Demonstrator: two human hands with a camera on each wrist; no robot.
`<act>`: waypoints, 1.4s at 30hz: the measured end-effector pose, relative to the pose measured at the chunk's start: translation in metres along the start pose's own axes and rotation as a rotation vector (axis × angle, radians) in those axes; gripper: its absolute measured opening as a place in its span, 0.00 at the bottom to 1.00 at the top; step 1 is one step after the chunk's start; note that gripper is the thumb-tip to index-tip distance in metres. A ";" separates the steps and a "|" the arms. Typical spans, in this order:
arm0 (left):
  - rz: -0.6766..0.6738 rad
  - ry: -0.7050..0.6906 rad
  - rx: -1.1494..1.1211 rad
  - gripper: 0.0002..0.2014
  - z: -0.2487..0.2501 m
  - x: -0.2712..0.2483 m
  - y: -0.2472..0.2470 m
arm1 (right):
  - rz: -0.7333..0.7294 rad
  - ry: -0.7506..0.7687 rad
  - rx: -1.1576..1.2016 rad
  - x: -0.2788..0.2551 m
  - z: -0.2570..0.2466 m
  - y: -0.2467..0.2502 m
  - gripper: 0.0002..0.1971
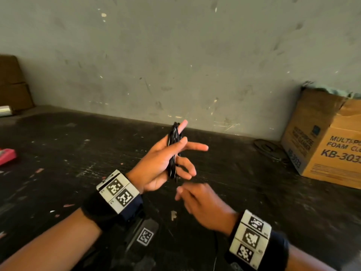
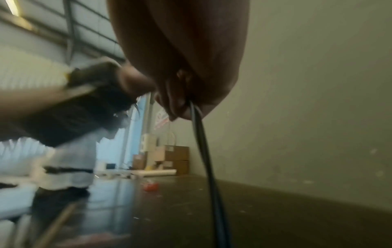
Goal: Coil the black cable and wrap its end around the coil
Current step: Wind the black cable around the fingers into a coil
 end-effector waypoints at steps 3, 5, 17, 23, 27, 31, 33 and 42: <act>0.045 -0.018 0.125 0.31 -0.002 0.004 0.002 | -0.111 -0.003 0.033 -0.002 -0.019 0.005 0.14; 0.052 -0.019 0.294 0.32 -0.010 0.002 0.002 | -0.175 0.029 -0.031 -0.001 -0.026 0.014 0.14; -0.100 0.330 0.598 0.36 -0.038 -0.023 0.020 | -0.151 0.053 -0.275 -0.003 -0.035 0.107 0.05; -0.240 0.333 0.494 0.27 -0.037 -0.033 0.015 | 0.019 0.108 -0.336 0.008 -0.006 0.133 0.07; -0.280 0.340 0.452 0.27 -0.030 -0.033 0.009 | 0.145 0.071 -0.249 0.010 0.015 0.123 0.12; -0.295 0.330 0.281 0.27 -0.028 -0.034 0.004 | 0.246 0.022 -0.119 0.010 0.033 0.101 0.13; -0.291 0.297 0.134 0.26 -0.025 -0.032 -0.001 | 0.280 0.015 -0.096 0.010 0.038 0.083 0.13; -0.032 0.035 0.085 0.32 -0.010 0.002 -0.005 | 0.011 0.030 -0.011 0.000 0.002 0.018 0.12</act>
Point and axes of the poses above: each hand's wrist, its own x-axis towards the middle knuckle, its own y-axis out of the back of the hand, z = x × y, the point moved 1 cm from there along x, towards the middle knuckle, and after that the axes turned 15 degrees about -x, right-handed, at the moved point
